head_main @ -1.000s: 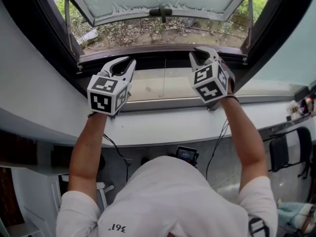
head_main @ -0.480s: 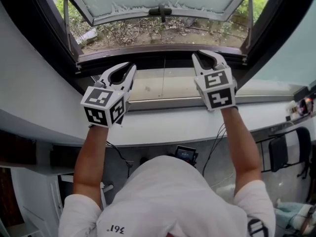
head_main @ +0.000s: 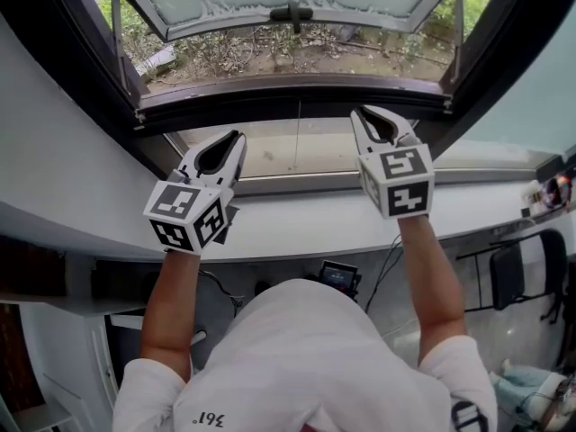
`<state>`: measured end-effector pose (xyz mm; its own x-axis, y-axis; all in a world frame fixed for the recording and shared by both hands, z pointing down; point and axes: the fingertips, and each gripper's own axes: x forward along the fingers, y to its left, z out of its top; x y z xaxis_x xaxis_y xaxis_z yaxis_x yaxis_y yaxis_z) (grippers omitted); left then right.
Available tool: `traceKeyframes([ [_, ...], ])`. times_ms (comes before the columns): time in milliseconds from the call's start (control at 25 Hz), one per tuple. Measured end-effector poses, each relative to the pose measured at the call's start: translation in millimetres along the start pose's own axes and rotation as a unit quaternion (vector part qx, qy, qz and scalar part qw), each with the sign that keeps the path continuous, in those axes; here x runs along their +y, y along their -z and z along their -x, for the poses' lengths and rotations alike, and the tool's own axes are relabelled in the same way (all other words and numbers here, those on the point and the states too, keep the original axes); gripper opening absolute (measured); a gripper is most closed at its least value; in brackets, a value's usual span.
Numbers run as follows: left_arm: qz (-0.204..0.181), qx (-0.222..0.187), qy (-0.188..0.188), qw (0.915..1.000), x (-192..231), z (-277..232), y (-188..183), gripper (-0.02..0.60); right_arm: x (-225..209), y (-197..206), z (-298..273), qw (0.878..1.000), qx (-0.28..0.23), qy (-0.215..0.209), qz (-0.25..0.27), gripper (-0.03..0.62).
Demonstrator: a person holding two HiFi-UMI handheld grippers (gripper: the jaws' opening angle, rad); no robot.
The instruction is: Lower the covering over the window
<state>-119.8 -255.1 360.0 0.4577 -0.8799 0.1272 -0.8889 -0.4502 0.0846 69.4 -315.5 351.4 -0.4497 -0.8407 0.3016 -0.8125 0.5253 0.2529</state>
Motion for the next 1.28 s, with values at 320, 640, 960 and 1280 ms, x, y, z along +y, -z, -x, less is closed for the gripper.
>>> traceKeyframes([
  [320, 0.026, 0.003, -0.006, 0.9996, -9, 13, 17, 0.043, 5, 18, 10, 0.999, -0.008, -0.005, -0.047, 0.047],
  [640, 0.047, 0.003, -0.006, 0.9989, -37, 21, 34, 0.035, 8, 49, 24, 0.997, -0.01, -0.014, -0.07, 0.043],
  [960, 0.06, 0.021, -0.023, 0.9977, -71, 26, 60, 0.032, 12, 73, 39, 0.994, -0.004, -0.056, -0.092, 0.043],
  [1280, 0.078, 0.017, -0.04, 0.996, -102, 37, 80, 0.032, 32, 90, 60, 0.987, -0.005, -0.112, -0.12, 0.043],
])
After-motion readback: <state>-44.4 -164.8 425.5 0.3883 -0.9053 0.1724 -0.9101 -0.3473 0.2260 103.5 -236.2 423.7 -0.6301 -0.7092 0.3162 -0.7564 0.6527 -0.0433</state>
